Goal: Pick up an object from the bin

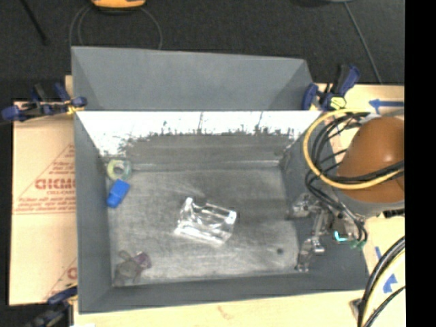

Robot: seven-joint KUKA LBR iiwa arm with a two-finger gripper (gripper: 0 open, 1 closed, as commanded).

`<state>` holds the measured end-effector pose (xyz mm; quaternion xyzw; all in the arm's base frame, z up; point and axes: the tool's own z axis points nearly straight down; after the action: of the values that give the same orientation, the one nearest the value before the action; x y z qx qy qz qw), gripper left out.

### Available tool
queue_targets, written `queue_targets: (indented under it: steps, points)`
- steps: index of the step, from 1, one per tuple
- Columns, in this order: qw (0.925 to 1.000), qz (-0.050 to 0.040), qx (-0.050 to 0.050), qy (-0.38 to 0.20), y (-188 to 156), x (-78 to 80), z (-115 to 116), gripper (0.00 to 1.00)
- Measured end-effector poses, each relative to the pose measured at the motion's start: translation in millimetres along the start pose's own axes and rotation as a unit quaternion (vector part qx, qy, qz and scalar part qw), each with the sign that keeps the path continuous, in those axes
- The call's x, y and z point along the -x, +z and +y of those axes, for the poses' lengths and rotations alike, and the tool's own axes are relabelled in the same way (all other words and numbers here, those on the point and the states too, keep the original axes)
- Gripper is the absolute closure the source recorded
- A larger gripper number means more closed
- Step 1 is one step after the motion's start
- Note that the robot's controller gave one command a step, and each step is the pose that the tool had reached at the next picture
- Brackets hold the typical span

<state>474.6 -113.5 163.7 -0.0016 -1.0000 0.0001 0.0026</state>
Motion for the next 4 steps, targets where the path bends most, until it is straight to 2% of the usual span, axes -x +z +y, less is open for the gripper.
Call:
queue_targets:
  steps: [1,2,3,4]
  points:
    - [0.9999,-0.0071,0.000,0.010,93.4,60.2,96.0,0.00]
    - [0.9993,-0.0061,0.002,0.037,61.4,44.6,156.2,0.00]
    - [0.9912,-0.0051,0.001,0.132,61.0,59.7,176.6,0.00]
    - [0.9615,-0.0056,0.002,0.275,90.0,71.6,181.8,0.00]
